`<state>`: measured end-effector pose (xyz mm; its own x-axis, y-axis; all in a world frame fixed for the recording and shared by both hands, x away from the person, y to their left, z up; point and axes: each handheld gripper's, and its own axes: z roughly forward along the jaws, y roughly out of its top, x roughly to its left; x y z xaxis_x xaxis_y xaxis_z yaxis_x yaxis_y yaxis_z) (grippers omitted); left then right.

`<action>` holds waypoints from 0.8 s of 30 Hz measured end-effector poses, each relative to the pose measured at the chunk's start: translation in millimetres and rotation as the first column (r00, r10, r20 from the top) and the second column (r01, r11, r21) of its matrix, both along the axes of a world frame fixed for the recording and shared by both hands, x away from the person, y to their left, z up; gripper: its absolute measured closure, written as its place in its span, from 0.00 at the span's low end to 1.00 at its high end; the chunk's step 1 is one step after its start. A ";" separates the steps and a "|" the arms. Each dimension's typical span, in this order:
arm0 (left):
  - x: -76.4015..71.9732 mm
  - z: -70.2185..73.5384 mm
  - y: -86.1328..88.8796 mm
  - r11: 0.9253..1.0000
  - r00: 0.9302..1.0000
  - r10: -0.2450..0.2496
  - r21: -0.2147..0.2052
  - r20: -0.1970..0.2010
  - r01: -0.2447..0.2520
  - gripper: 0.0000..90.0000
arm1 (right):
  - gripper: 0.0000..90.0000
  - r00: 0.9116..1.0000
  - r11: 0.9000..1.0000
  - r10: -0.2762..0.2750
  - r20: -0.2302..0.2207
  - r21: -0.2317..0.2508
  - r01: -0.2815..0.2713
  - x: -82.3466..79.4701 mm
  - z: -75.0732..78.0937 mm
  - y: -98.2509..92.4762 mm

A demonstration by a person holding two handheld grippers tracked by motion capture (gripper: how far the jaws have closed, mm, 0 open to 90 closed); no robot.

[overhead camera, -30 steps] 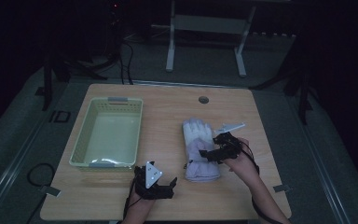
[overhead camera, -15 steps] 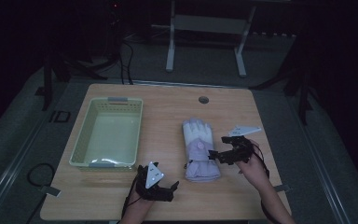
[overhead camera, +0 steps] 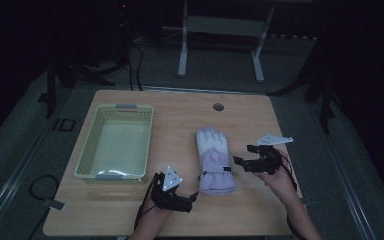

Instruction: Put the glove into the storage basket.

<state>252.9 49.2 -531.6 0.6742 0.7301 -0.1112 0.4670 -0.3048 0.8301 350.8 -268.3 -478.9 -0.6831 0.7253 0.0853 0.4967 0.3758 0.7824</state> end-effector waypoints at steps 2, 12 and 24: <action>5.3 9.5 -6.4 1.000 1.000 0.000 0.001 0.008 0.000 0.00 | 0.37 1.000 1.000 0.002 0.021 -0.023 -0.001 1.0 1.4 3.7; 36.0 38.7 -39.1 0.998 0.999 0.045 0.041 -0.019 -0.044 0.19 | 0.52 0.999 1.000 -0.010 0.041 -0.014 0.011 7.1 6.5 24.0; 41.6 -8.4 -48.9 0.996 0.969 0.083 0.049 -0.234 -0.073 0.24 | 0.49 0.984 0.999 0.013 -0.177 0.040 -0.006 15.3 -37.6 25.2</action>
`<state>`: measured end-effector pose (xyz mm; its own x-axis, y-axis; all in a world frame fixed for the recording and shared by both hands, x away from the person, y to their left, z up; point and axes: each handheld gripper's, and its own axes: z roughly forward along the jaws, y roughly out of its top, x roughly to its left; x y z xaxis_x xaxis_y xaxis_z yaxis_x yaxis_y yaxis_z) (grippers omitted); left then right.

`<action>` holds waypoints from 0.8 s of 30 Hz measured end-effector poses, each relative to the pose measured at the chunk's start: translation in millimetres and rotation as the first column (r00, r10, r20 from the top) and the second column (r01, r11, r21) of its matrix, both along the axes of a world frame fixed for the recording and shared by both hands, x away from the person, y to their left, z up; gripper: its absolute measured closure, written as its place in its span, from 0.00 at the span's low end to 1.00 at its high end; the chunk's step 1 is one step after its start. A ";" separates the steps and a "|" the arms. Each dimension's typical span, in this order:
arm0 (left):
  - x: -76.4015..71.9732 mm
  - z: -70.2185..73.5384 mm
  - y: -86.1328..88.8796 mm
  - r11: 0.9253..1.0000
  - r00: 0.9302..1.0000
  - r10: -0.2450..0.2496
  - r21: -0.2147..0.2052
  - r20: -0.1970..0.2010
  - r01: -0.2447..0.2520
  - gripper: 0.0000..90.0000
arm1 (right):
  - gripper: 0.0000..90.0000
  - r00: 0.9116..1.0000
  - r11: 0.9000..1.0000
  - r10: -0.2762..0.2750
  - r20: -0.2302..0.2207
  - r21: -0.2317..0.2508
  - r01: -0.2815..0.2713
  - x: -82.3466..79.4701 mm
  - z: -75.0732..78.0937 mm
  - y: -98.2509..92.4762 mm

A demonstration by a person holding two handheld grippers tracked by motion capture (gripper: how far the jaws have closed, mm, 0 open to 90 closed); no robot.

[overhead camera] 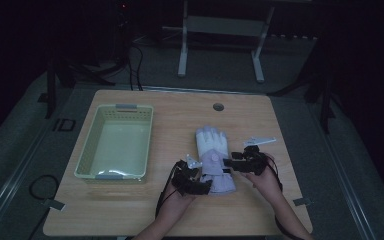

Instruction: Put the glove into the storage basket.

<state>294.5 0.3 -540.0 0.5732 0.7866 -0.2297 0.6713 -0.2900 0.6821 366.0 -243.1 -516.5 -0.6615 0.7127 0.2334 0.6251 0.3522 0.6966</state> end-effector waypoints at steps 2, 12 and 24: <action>0.9 -2.8 0.3 1.000 1.000 0.000 -0.010 -0.010 0.000 0.24 | 0.49 1.000 1.000 0.001 -0.026 0.010 -0.001 1.4 -4.2 -0.5; 12.9 -20.4 7.0 0.987 0.990 -0.102 -0.135 -0.094 0.088 0.47 | 0.47 0.965 0.989 0.014 -0.263 0.144 0.025 20.2 -35.1 -9.2; 17.2 -3.7 4.9 0.981 0.975 -0.181 -0.099 -0.130 0.169 0.82 | 0.87 0.994 1.000 -0.010 -0.109 0.001 0.010 -2.1 -11.0 10.5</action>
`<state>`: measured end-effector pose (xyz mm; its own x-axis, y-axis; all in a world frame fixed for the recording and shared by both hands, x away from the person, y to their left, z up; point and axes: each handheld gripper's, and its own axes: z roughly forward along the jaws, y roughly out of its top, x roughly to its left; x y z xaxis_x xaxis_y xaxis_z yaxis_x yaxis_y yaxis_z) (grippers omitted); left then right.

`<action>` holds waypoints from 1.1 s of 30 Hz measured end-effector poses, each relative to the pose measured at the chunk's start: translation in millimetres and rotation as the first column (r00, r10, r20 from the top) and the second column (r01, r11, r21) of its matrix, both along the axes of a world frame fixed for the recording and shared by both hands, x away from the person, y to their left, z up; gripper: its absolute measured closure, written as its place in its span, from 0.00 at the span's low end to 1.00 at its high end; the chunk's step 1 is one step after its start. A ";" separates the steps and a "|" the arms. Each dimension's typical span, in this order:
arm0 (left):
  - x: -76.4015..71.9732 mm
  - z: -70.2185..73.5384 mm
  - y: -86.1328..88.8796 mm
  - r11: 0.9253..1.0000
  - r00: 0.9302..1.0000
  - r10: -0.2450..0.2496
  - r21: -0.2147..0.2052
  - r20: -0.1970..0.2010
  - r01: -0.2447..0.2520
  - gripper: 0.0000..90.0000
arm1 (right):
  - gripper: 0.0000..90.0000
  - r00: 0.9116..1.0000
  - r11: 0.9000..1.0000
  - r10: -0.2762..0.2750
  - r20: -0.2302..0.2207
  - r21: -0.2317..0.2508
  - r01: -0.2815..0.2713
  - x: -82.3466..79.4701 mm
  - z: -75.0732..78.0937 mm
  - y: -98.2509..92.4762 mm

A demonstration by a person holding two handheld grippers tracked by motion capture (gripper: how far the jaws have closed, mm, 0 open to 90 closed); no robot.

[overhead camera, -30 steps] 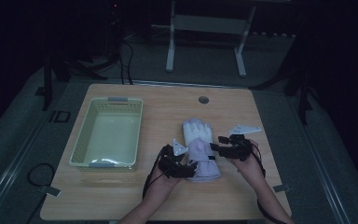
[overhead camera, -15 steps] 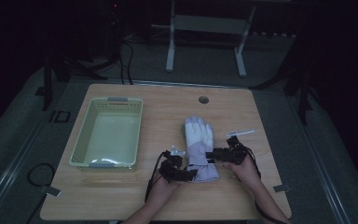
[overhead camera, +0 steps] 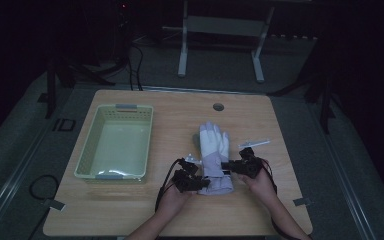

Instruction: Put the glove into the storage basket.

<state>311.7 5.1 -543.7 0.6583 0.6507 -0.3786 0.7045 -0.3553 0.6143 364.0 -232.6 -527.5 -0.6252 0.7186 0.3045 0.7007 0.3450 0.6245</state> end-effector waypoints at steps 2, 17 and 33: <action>0.6 7.3 0.9 1.000 1.000 0.001 0.001 0.009 -0.001 0.83 | 0.87 0.999 1.000 -0.005 0.039 -0.001 0.005 -3.9 8.9 1.8; 7.4 46.0 15.2 0.999 0.999 -0.018 0.036 0.050 0.016 0.83 | 0.87 0.990 1.000 -0.015 0.143 -0.008 0.017 -7.8 48.2 18.1; 21.1 75.3 45.9 0.995 0.997 -0.031 0.095 0.065 0.024 0.83 | 0.87 0.982 1.000 -0.011 0.188 -0.019 0.015 1.5 74.5 54.2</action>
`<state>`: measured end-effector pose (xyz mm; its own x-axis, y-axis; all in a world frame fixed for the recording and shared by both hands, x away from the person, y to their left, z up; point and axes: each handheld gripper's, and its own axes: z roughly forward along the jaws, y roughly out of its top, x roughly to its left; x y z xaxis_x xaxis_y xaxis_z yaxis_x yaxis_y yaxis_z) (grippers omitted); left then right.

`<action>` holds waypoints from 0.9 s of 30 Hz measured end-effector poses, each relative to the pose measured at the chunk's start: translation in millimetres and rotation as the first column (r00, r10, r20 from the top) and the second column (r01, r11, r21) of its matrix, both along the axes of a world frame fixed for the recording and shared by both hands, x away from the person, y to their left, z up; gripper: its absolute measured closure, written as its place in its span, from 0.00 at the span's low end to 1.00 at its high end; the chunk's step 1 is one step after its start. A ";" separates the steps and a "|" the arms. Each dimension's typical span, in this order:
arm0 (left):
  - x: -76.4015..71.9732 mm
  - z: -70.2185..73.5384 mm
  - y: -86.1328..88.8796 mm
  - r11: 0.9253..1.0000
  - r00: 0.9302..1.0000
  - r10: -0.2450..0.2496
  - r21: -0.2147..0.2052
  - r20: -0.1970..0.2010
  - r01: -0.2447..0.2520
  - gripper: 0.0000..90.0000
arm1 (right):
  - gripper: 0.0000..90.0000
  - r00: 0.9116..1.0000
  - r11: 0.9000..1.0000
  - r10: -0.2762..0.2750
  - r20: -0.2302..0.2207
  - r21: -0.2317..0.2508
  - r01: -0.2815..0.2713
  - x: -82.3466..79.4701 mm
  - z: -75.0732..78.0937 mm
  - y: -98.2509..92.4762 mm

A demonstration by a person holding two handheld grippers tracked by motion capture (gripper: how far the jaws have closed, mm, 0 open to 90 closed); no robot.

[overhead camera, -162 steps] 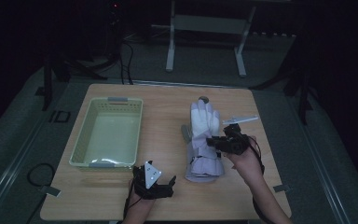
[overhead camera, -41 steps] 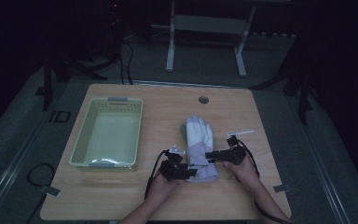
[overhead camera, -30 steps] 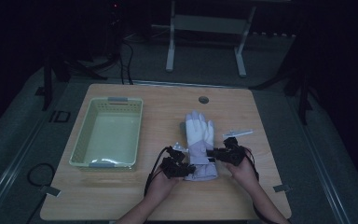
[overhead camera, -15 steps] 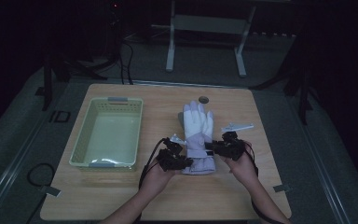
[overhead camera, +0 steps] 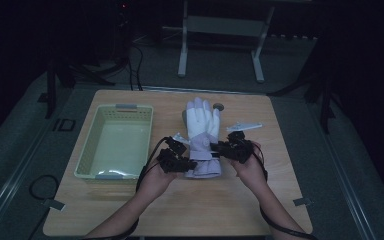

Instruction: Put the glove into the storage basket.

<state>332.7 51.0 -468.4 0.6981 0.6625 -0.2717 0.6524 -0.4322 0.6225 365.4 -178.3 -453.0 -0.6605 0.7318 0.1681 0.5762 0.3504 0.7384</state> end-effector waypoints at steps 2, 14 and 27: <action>1.6 2.9 4.6 1.000 1.000 -0.002 0.004 -0.004 0.002 0.83 | 0.87 1.000 1.000 0.003 -0.003 0.001 -0.003 1.5 2.6 4.5; 7.5 25.3 41.9 0.998 1.000 0.007 0.059 0.004 -0.008 0.83 | 0.87 1.000 1.000 0.019 0.002 0.024 -0.019 10.9 18.1 43.5; 4.8 45.9 93.8 0.994 0.999 0.022 0.105 0.024 -0.024 0.83 | 0.87 0.998 0.996 0.069 0.002 0.055 -0.069 16.9 33.2 96.2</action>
<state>337.5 144.8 -422.5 0.6876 0.7025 -0.1837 0.6491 -0.4812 0.5892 382.3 -82.1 -419.7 -0.7091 0.6742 0.2068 0.5521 0.3483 0.7575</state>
